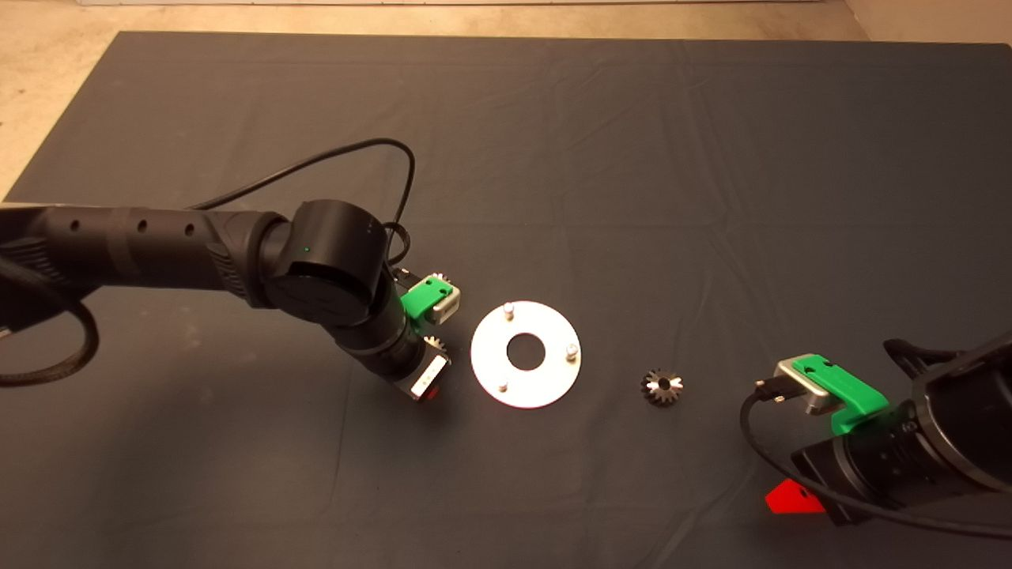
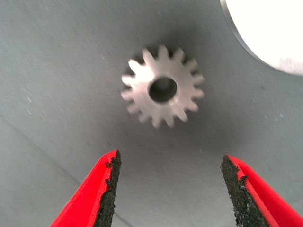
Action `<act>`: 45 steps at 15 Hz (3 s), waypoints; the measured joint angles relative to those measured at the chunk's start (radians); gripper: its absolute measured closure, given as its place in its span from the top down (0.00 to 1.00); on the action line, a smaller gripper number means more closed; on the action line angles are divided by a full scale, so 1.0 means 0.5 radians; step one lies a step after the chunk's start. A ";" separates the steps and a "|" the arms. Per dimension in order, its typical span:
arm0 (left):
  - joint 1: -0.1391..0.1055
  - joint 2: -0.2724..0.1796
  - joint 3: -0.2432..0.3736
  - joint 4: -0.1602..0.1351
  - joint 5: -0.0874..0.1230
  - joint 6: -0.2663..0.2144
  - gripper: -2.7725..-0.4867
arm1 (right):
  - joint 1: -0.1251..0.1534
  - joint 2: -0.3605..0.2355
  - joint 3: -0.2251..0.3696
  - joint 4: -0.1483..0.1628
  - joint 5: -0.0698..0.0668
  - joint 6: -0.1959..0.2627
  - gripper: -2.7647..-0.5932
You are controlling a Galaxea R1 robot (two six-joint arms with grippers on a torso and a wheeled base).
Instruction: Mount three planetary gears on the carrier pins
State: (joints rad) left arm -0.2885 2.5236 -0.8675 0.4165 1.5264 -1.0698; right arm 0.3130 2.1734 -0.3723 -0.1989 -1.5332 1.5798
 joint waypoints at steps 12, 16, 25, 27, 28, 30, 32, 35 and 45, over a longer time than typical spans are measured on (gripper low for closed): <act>0.001 0.063 -0.073 0.093 -0.001 0.010 0.43 | -0.021 0.003 -0.001 0.000 0.001 0.000 0.53; 0.001 0.062 -0.085 0.134 -0.001 0.011 0.43 | -0.033 0.003 -0.002 0.000 0.001 0.000 0.53; 0.059 0.062 -0.086 0.246 -0.001 0.001 0.43 | -0.051 0.003 -0.002 0.000 0.000 0.000 0.53; 0.090 0.062 -0.088 0.268 -0.001 -0.012 0.43 | -0.051 0.003 -0.002 0.000 -0.001 0.000 0.53; 0.094 0.061 -0.089 0.273 -0.001 -0.013 0.43 | -0.051 0.003 -0.002 0.000 0.000 0.000 0.53; 0.094 0.061 -0.089 0.299 -0.001 -0.013 0.43 | -0.051 0.003 -0.002 0.000 0.000 0.000 0.53; 0.094 0.062 -0.090 0.309 -0.001 -0.012 0.39 | -0.051 0.003 -0.002 0.000 -0.001 0.000 0.53; 0.124 0.062 -0.090 0.360 -0.004 -0.013 0.38 | -0.052 0.003 -0.002 0.000 -0.001 0.000 0.53; 0.166 0.062 -0.091 0.420 -0.035 -0.011 0.26 | -0.055 0.003 -0.002 0.000 0.000 0.000 0.53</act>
State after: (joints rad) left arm -0.2053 2.5545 -0.9130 0.6264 1.5087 -1.0755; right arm 0.2855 2.1749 -0.3732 -0.1991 -1.5332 1.5798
